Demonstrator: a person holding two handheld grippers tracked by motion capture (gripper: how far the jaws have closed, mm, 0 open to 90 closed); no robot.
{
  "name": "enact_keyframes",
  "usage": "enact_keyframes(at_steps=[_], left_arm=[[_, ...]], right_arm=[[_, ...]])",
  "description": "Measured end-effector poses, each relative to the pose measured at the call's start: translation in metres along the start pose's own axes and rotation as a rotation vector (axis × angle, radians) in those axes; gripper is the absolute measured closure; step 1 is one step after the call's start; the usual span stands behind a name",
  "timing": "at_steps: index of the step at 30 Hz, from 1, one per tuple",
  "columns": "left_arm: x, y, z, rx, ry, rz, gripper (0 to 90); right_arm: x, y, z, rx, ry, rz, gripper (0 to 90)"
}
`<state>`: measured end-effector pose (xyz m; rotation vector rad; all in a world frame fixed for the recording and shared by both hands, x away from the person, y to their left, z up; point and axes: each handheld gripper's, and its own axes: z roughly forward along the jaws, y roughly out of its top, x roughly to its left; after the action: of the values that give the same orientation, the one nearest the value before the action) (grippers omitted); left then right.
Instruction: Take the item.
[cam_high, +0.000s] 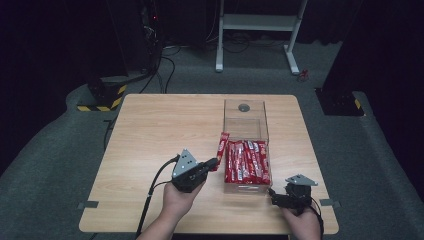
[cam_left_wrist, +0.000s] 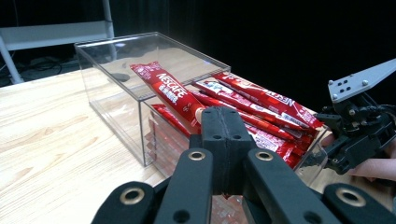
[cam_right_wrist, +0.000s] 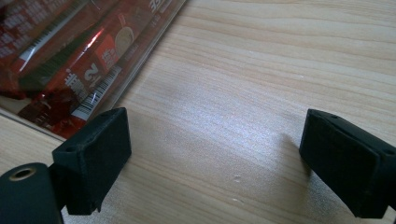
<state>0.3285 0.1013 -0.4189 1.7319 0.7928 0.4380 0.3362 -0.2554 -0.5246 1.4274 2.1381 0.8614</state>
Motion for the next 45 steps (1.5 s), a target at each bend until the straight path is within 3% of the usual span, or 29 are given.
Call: enact_keyframes(at_steps=[29, 45], left_arm=[[0.04, -0.015, -0.027, 0.012, 0.108, -0.015, 90.0], [0.061, -0.028, -0.037, 0.025, 0.165, -0.045, 90.0]], right_arm=[[0.0, 0.0, 0.0, -0.001, 0.0, -0.001, 8.8], [0.0, 0.0, 0.0, -0.001, 0.0, -0.001, 8.9]])
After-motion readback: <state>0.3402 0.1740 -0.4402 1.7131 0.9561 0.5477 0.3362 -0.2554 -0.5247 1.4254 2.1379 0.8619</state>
